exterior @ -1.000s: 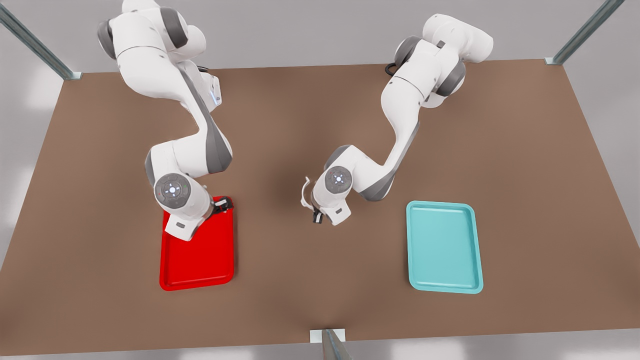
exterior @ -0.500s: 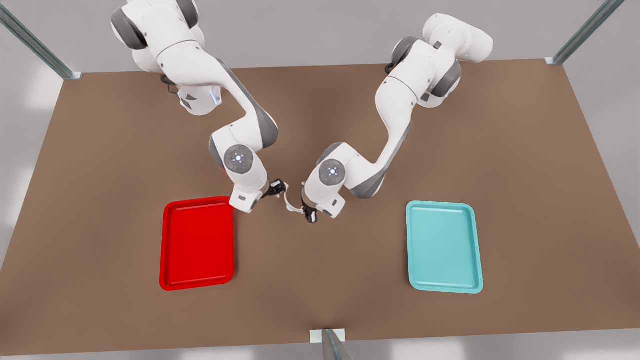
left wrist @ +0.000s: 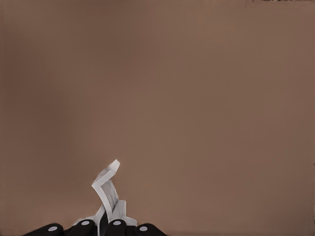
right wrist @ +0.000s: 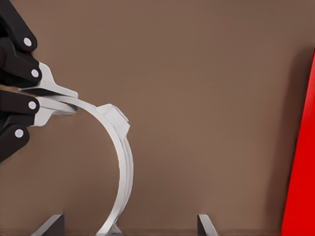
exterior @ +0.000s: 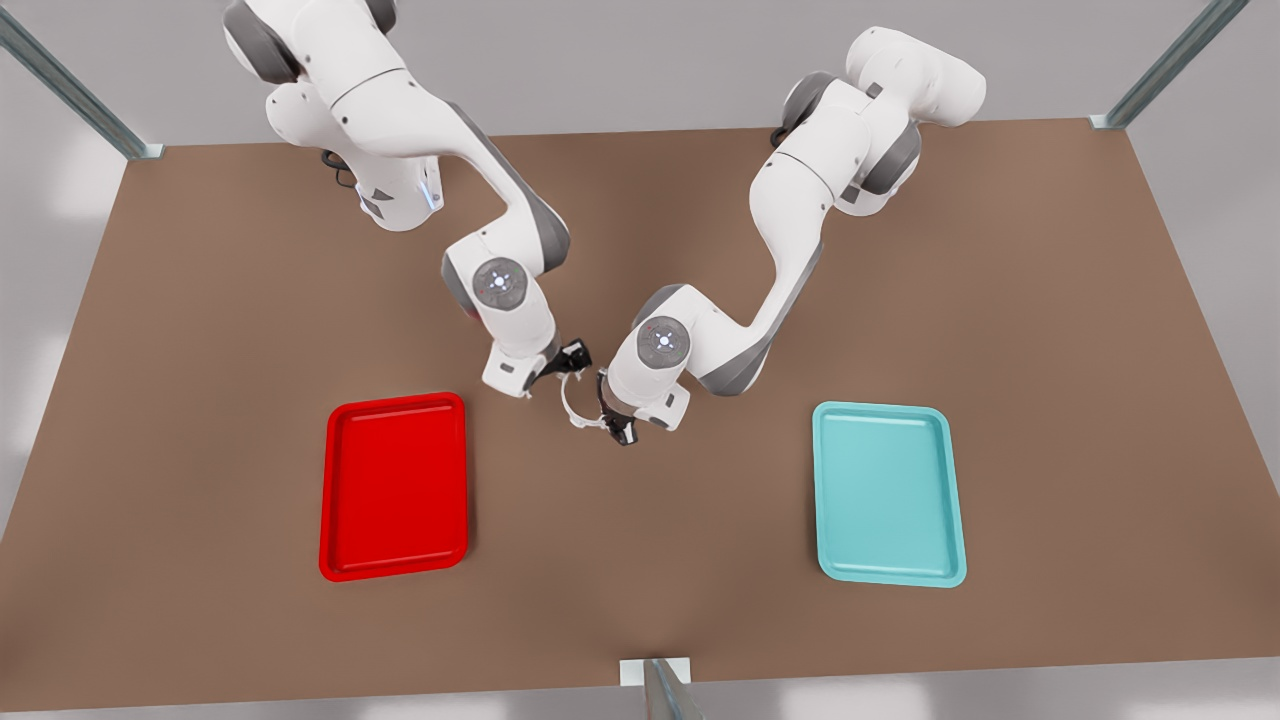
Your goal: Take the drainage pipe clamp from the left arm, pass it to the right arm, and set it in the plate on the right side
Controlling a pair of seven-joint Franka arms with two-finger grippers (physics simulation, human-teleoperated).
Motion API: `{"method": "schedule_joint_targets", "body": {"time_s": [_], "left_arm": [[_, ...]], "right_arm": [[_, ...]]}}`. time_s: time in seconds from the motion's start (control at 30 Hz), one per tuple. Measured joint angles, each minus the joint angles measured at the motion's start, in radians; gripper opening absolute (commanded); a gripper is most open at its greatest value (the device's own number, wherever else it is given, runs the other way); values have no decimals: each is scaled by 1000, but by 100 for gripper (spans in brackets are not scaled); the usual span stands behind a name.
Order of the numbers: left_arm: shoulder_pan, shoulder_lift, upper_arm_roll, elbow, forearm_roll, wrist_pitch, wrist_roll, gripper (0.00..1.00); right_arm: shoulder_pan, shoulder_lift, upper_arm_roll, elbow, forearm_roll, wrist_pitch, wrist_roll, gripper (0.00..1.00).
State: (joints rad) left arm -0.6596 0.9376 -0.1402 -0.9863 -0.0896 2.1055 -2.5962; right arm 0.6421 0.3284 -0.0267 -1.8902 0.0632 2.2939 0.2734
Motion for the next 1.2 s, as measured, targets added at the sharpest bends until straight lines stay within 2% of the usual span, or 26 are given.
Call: {"method": "schedule_joint_targets", "body": {"time_s": [0.73,1.2], "left_arm": [[0,-2,-2,1,-1,1,-81,21],[-1,-2,-2,-1,-1,-2,-97,21]], "right_arm": [[9,72,-1,5,2,94,33,100],[13,48,-2,-80,1,260,13,99]]}}
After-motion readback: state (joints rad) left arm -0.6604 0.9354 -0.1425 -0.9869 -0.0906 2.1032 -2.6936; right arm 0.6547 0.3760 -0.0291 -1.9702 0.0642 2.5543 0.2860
